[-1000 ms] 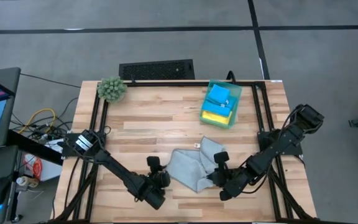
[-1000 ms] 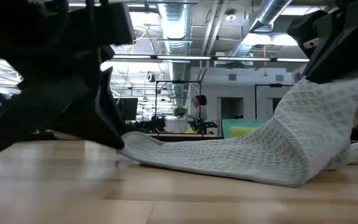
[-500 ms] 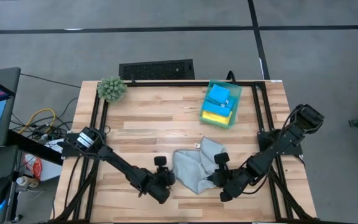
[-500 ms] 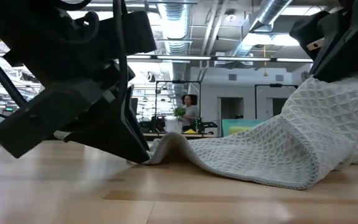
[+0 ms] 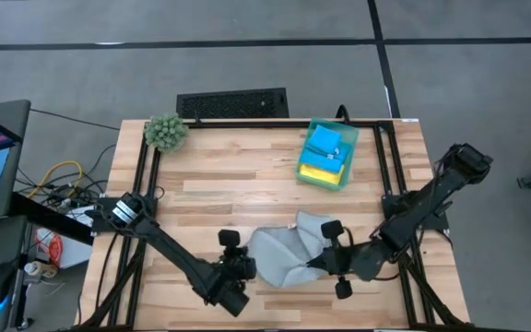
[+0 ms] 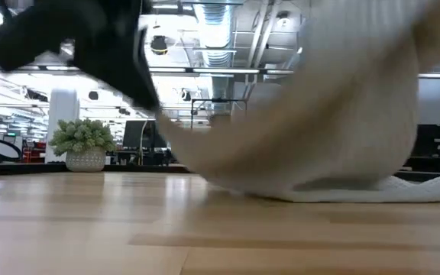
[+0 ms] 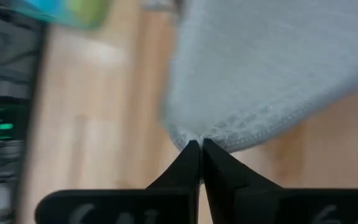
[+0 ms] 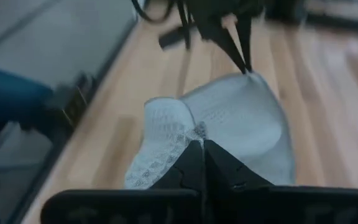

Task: Fold microfiber towels
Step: Fold the gray towel

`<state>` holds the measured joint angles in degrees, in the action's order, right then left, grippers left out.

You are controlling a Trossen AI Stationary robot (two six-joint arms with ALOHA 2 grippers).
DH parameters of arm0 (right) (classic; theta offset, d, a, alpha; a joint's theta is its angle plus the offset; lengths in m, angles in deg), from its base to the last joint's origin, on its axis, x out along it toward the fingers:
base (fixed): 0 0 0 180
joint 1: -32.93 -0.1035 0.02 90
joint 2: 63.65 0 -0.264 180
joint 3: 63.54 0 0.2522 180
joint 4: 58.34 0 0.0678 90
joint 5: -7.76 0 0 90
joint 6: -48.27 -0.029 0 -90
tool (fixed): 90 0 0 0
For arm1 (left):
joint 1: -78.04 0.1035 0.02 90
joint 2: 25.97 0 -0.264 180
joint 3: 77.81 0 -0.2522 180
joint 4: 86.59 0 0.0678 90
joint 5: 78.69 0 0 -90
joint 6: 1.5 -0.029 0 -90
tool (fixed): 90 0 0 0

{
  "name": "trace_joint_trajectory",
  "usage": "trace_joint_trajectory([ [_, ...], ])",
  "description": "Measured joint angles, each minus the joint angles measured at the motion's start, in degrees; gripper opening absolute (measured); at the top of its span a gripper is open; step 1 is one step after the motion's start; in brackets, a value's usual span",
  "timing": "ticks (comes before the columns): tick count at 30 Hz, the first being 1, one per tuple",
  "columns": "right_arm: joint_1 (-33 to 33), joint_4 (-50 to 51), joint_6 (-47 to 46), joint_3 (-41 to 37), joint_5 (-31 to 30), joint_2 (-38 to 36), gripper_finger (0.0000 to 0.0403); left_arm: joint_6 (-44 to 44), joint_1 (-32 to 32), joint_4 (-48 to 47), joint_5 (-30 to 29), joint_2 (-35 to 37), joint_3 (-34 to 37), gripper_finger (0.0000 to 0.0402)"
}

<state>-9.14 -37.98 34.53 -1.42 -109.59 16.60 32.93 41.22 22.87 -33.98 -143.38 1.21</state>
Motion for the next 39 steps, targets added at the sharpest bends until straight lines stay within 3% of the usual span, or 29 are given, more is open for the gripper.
trace_joint_trajectory([
  [9,1.4,-7.5,13.3,0.0,-1.5,-7.3,0.0045,14.7,-5.1,-33.8,-7.9,0.2,-19.1,0.0001],
  [15,5.5,-11.8,34.5,0.0,-19.6,-7.6,0.0033,6.2,-3.4,-33.1,-12.8,8.0,-20.4,0.0000],
  [21,12.6,-26.1,58.4,0.0,-27.4,-8.2,0.0013,5.0,1.8,-33.4,-18.5,18.7,-19.5,0.0000],
  [25,20.2,-38.9,68.9,0.0,-36.6,-8.3,0.0022,2.8,7.5,-33.2,-21.8,25.5,-19.5,0.0000],
  [28,26.2,-42.6,68.8,0.0,-34.9,-8.2,0.0032,-0.4,13.2,-33.2,-23.8,30.0,-19.5,0.0000],
  [33,32.7,-46.4,64.8,0.0,-25.0,-8.2,0.0031,-7.9,22.3,-33.2,-23.4,34.2,-19.5,0.0000],
  [39,35.7,-41.4,53.7,0.0,-16.8,-7.8,0.0020,-8.2,24.4,-33.2,-23.0,34.2,-18.3,0.0000],
])
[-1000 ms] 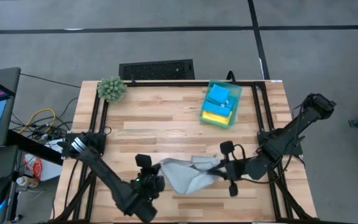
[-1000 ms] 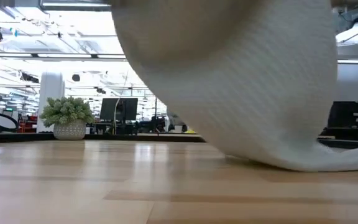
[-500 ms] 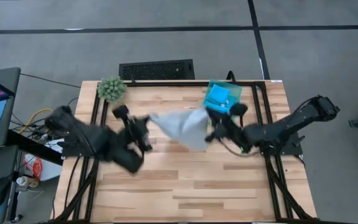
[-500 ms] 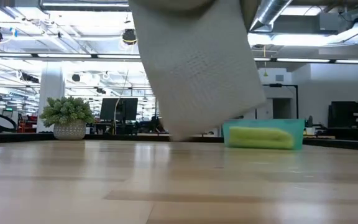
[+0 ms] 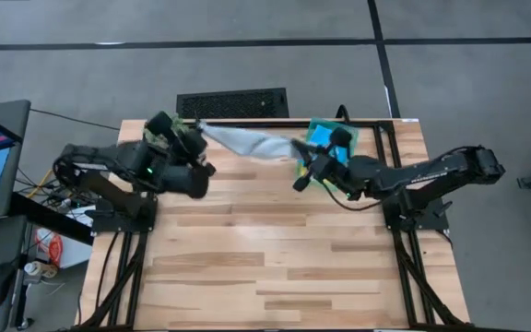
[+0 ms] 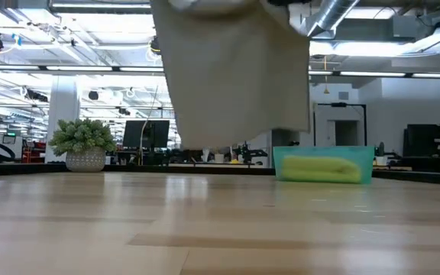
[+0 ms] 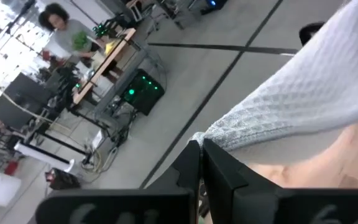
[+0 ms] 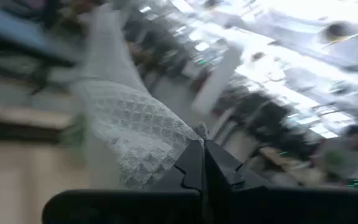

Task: Fold microfiber towels
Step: Fold the gray towel

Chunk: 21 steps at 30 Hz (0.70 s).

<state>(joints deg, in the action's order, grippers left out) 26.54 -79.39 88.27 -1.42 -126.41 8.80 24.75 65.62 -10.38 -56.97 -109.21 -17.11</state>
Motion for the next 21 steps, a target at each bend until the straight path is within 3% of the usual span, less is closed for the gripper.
trace_joint_trajectory([
  [4,0.2,8.6,-11.5,-0.7,8.0,1.1,0.0022,5.8,-2.9,0.0,1.6,-0.4,9.3,0.0000],
  [10,-3.4,12.5,-25.4,-4.9,14.5,7.4,0.0024,25.2,-11.8,2.1,10.1,-0.3,29.9,0.0000],
  [15,-9.9,12.7,-32.4,-6.7,17.5,15.4,0.0022,38.8,-21.7,16.5,15.9,-0.4,43.4,0.0000],
  [21,-17.6,11.4,-38.4,-6.8,17.5,25.5,0.0046,45.2,-29.0,36.7,17.0,-0.4,53.3,0.0000],
])
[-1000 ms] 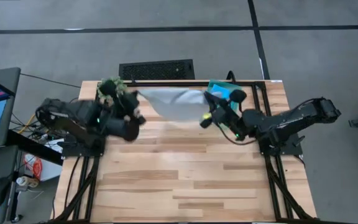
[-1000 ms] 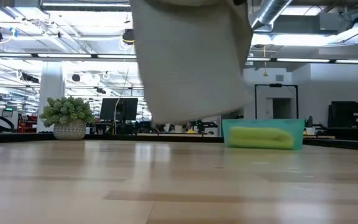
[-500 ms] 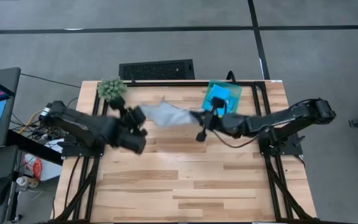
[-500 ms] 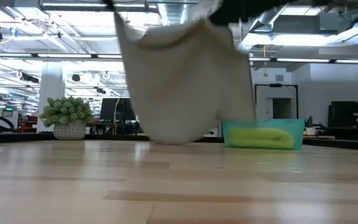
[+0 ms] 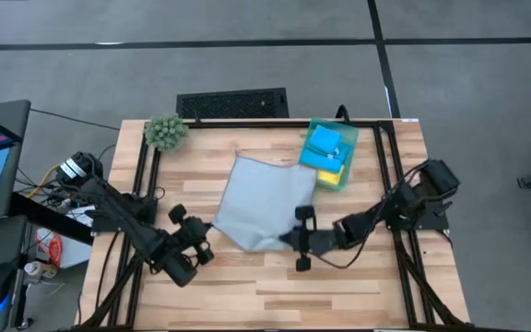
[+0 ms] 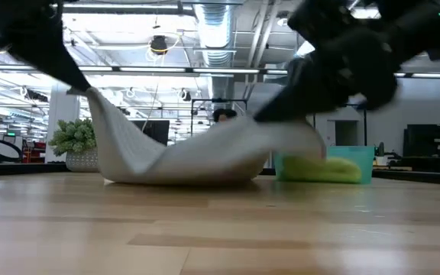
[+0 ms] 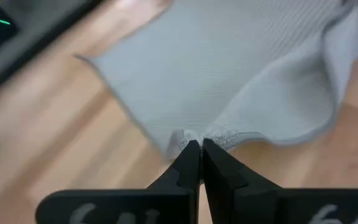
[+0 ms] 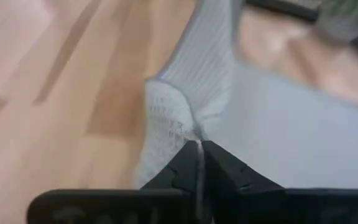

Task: Fold microfiber towels
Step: Fold the gray towel

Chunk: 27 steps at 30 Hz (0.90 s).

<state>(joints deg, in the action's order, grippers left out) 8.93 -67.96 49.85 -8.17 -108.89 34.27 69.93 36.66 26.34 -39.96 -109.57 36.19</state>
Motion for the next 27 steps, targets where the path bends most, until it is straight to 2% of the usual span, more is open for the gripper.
trace_joint_trajectory([
  [5,-5.6,-2.7,-6.3,0.0,0.4,7.4,0.0076,0.4,-1.5,9.3,-0.2,0.0,3.9,0.0000],
  [11,-10.1,-6.3,-7.6,0.0,1.0,11.6,0.0104,0.3,-1.6,11.3,0.0,0.0,4.8,0.0000],
  [21,-8.9,-7.1,-7.0,0.1,-0.2,11.4,0.0135,0.3,-1.6,11.3,-0.1,0.0,4.8,0.0000],
  [27,-8.1,-6.6,-3.6,0.1,-0.3,12.0,0.0153,-0.1,-1.6,11.3,-0.1,0.0,4.8,0.0000],
])
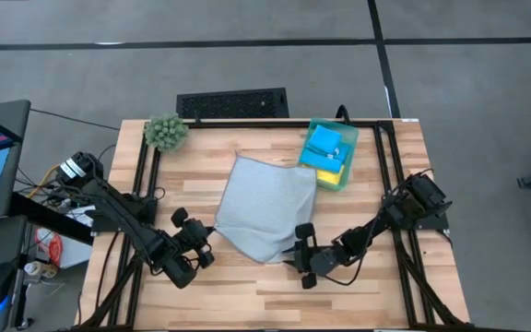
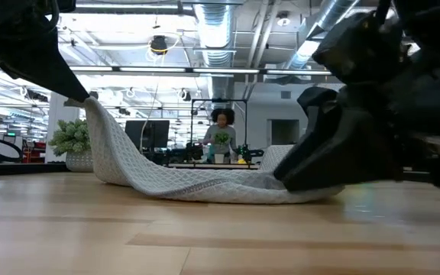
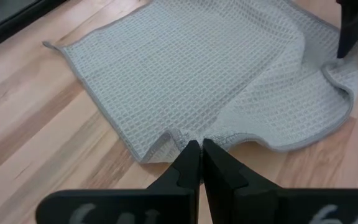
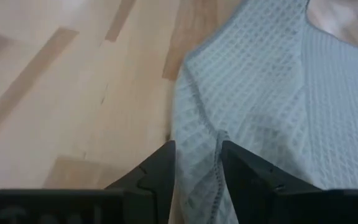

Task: Fold microfiber towels
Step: Fold the gray towel

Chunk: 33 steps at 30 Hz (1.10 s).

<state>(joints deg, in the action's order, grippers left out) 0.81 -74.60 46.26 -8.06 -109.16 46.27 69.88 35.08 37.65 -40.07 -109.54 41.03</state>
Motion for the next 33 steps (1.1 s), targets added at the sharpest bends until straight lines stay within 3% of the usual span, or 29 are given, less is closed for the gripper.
trace_joint_trajectory([
  [21,1.4,0.0,-4.1,0.1,-0.2,-1.3,0.0161,-0.2,0.0,0.4,0.0,0.0,0.0,0.0000],
  [33,2.4,2.4,-6.1,0.1,-0.2,-2.5,0.0142,-0.2,0.0,0.5,0.0,0.0,0.0,0.0000],
])
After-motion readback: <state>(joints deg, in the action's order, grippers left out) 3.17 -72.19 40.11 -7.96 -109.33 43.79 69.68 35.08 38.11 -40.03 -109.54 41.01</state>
